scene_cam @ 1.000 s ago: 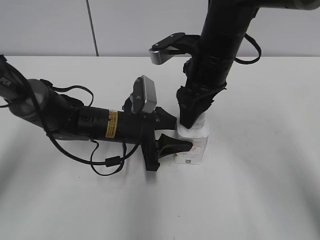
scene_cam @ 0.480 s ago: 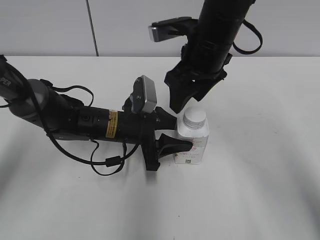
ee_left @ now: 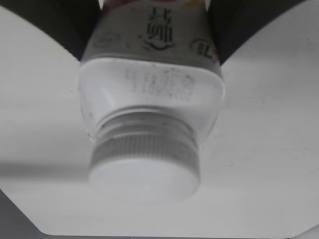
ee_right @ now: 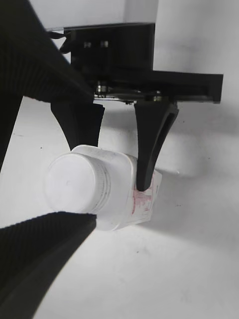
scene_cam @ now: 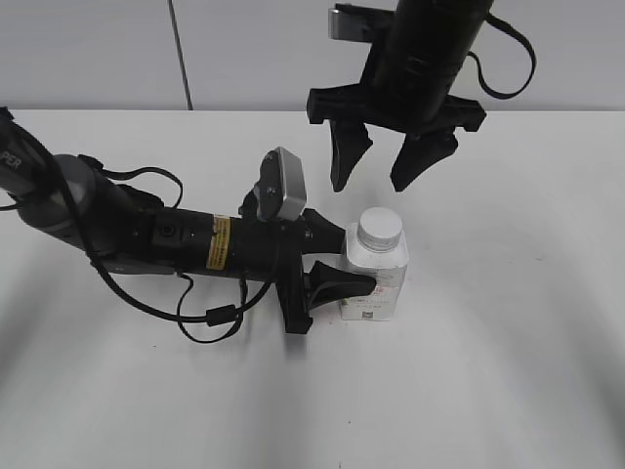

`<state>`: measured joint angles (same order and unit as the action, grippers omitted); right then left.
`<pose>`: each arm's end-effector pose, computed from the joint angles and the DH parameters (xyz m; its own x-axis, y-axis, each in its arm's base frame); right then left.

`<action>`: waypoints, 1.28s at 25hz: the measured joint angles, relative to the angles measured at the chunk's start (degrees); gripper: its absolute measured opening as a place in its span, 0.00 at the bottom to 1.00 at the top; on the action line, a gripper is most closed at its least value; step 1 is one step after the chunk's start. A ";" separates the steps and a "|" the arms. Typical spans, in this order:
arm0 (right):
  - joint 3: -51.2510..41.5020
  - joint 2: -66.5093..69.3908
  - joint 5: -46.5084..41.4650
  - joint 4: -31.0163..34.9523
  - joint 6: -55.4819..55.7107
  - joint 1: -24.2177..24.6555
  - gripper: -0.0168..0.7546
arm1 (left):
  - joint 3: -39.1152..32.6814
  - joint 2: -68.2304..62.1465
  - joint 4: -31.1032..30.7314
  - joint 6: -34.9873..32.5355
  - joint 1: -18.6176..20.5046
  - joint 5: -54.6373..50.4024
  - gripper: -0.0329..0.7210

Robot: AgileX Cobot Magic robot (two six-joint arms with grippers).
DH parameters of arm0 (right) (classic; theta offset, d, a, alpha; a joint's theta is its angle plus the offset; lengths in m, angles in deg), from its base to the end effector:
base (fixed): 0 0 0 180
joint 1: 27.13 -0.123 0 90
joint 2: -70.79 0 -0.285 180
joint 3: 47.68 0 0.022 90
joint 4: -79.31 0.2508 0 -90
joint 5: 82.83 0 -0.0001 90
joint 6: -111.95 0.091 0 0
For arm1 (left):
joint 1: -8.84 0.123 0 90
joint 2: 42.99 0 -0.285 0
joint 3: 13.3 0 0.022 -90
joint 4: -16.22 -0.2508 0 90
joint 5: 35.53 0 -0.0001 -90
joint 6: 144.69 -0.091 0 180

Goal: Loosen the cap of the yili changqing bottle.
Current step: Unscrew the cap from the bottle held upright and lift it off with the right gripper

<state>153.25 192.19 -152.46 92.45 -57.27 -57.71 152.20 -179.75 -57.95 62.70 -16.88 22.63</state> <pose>0.3475 0.2279 0.2549 -0.9573 -0.2638 -0.1183 -0.2859 0.9251 0.2501 0.3183 -0.2358 0.0769 0.0173 0.3526 -0.9356 0.9982 0.0472 0.0362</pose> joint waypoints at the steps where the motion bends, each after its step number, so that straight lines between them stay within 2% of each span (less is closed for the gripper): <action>1: -0.38 0.00 -0.05 0.00 1.34 0.00 0.71 | 0.00 0.00 0.00 0.00 0.00 0.00 0.54; 8: -3.25 0.00 -0.04 -2.46 4.49 0.00 0.71 | 0.00 0.00 0.00 0.00 0.00 0.00 0.54; 23: -6.88 0.00 -0.04 -2.23 4.92 0.00 0.71 | 0.00 0.00 0.00 0.00 0.00 0.00 0.54; 25: -6.88 0.00 -0.04 -2.16 4.92 0.00 0.67 | 0.00 0.00 0.00 0.00 0.00 0.00 0.54; 29: -6.88 0.00 0.19 -1.59 4.92 0.00 0.51 | 0.00 0.00 0.02 0.00 0.00 0.00 0.54; 30: -6.88 -0.04 0.26 -1.53 4.92 0.00 0.50 | 0.00 0.00 0.02 0.00 0.00 0.00 0.54; 32: -6.88 -0.24 0.22 -1.77 4.92 0.00 0.40 | 0.00 0.00 0.02 0.00 0.00 0.00 0.54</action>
<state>146.37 191.96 -152.24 90.68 -52.36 -57.71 152.20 -179.75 -57.92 62.70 -16.88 22.63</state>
